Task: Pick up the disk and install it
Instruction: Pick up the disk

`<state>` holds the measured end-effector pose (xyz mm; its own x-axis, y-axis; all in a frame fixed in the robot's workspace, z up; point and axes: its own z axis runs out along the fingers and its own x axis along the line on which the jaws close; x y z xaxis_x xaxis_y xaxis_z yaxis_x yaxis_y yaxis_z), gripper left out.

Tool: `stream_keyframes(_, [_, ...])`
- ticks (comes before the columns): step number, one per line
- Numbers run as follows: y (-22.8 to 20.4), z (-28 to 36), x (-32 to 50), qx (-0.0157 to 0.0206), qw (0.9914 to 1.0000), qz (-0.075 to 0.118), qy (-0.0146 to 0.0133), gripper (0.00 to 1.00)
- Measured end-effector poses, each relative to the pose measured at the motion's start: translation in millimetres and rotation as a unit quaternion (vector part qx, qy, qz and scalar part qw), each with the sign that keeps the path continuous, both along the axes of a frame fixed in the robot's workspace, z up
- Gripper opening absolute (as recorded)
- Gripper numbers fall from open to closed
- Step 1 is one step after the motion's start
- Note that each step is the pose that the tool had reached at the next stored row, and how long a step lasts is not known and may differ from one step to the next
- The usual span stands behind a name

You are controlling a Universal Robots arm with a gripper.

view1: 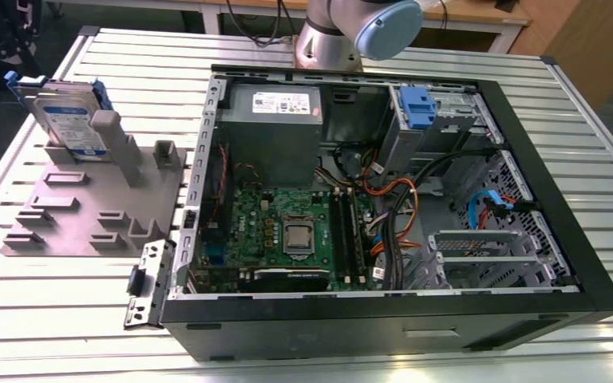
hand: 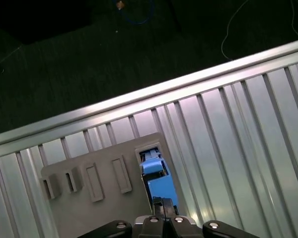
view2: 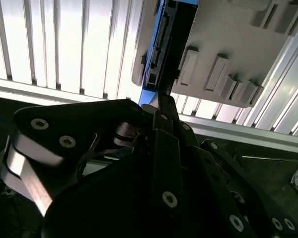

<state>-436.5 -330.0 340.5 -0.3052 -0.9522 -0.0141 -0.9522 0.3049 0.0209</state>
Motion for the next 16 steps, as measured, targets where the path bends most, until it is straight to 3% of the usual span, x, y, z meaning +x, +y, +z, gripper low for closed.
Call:
stream_keyframes(3, [0.1, -0.2, -2.0, 0.0, 0.99996, 0.009, -0.0007, 0.11])
stream_keyframes(10, [0.1, -0.1, -12.2, 0.0, 0.99988, 0.011, -0.0106, 0.11])
stream_keyframes(13, [0.1, -0.2, -12.2, 0.0005, 0.99953, 0.028, -0.012, 0.11])
stream_keyframes(16, [0.1, -0.1, -12.3, 0.0008, 0.99861, 0.051, -0.012, 0.11])
